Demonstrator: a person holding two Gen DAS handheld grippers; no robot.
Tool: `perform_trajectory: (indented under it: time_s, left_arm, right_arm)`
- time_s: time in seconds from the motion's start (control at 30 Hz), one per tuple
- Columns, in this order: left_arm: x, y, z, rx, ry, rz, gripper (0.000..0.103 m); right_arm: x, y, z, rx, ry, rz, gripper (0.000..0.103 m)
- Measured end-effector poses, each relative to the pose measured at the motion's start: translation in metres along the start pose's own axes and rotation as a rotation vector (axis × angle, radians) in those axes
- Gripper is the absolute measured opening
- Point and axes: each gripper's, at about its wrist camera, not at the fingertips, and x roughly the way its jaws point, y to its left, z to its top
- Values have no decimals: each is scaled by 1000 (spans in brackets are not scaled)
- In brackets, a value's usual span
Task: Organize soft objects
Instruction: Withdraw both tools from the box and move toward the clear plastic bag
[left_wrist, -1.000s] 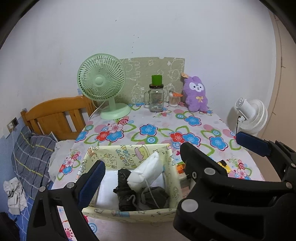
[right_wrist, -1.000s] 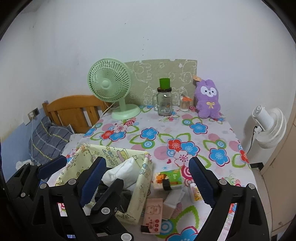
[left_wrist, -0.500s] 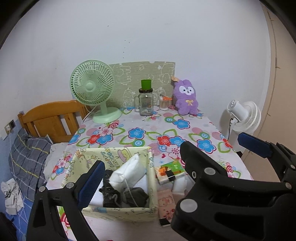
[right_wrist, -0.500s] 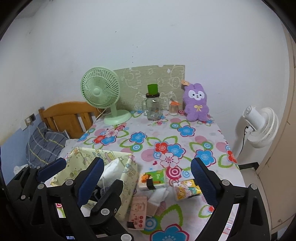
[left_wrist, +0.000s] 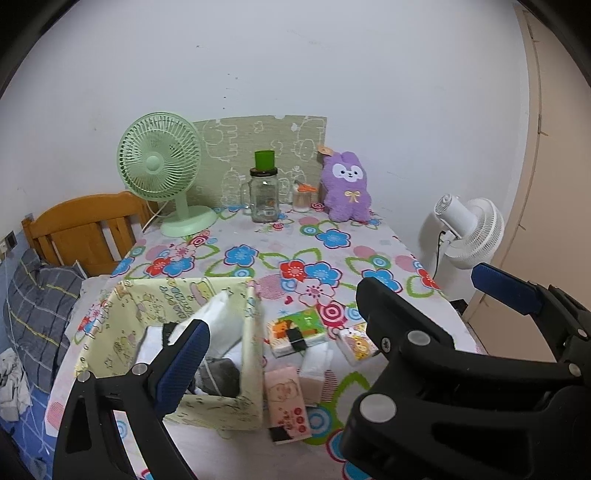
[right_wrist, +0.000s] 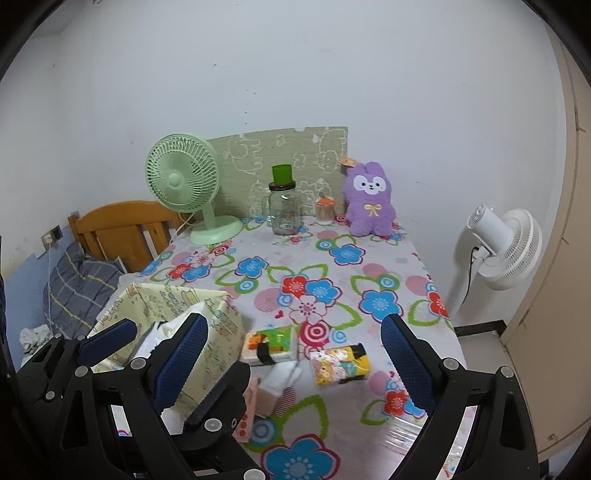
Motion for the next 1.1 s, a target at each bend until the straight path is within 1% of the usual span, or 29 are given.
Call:
perform_trajectory:
  time_s: [0.2, 0.43, 0.57, 0.7, 0.8, 0.9, 1.1]
  left_arm:
    - [3, -15, -7, 4, -6, -20, 99]
    - [10, -35, -18, 14, 10, -47, 99]
    - [16, -46, -27, 14, 33, -61, 99]
    - [23, -56, -36, 21, 38, -79, 99]
    - [26, -62, -42, 6, 41, -95, 99]
    - [30, -68, -48, 9, 59, -104, 99]
    - [43, -81, -60, 50, 108, -98, 99]
  right_arm:
    - [-3, -15, -8, 5, -7, -8, 97]
    - [-8, -35, -21, 9, -12, -34, 97]
    - [-6, -46, -31, 11, -4, -56, 97]
    - [-4, -58, -41, 27, 7, -61, 97]
    - [-3, -65, -49, 36, 16, -64, 97]
    - [-2, -72, -56, 47, 20, -68, 97]
    - [7, -84, -71, 61, 46, -78, 97]
